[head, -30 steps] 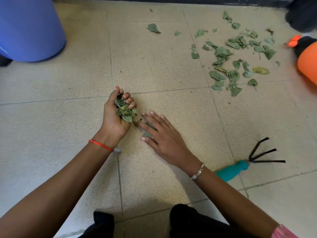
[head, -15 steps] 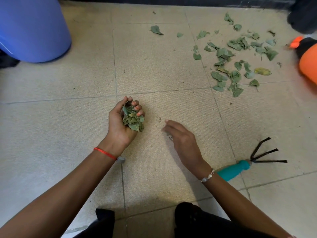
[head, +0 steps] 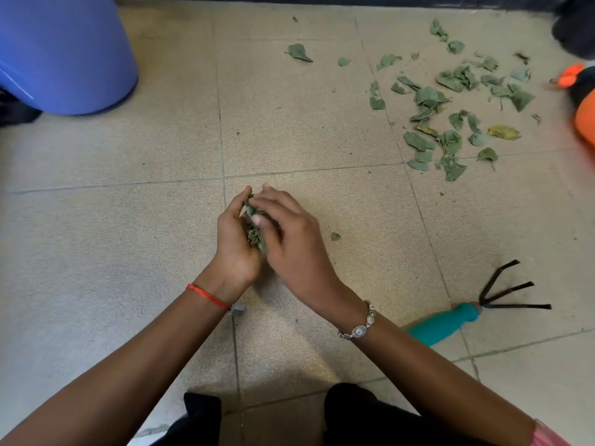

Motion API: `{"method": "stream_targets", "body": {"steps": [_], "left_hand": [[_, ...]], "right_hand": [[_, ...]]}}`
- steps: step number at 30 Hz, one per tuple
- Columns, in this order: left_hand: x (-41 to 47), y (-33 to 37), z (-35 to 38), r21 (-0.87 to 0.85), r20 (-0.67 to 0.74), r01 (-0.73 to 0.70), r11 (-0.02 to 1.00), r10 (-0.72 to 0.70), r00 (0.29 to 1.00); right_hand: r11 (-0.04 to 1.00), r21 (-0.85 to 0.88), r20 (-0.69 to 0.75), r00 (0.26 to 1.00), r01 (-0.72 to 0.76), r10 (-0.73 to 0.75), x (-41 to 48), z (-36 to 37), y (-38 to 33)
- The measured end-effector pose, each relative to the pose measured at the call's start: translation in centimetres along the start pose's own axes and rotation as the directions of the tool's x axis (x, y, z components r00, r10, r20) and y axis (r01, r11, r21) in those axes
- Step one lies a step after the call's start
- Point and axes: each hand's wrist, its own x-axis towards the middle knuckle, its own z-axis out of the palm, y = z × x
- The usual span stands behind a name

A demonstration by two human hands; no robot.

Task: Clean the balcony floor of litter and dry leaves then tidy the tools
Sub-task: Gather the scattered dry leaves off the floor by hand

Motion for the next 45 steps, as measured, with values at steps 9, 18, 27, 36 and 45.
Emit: {"method": "stream_targets", "body": {"steps": [9,18,27,36,45], "left_hand": [[0.5,0.7,-0.4,0.000,0.114,0.015,1.000,-0.015,0.993],[-0.2,4.1,-2.9,-0.037,0.083,-0.060,0.997,0.063,0.995],[-1.3,5.5,-3.6,-0.019,0.080,-0.096,0.995,0.097,0.992],[-0.9,4.9,-3.6,-0.009,0.051,-0.085,0.996,0.085,0.995],[-0.5,3.6,-2.7,0.020,0.071,-0.057,0.998,0.055,0.996]], "right_hand": [[0.950,0.254,-0.101,0.972,-0.183,0.214,-0.5,-3.8,0.5],[0.758,-0.635,0.051,0.971,-0.148,0.233,-5.1,-0.6,5.6],[0.780,-0.595,0.331,0.943,0.195,0.017,1.1,3.0,5.1],[0.774,-0.524,0.404,0.904,0.356,-0.143,-5.1,0.0,6.4],[0.729,-0.515,0.310,0.891,0.450,-0.331,-7.5,-2.1,6.0]]}}
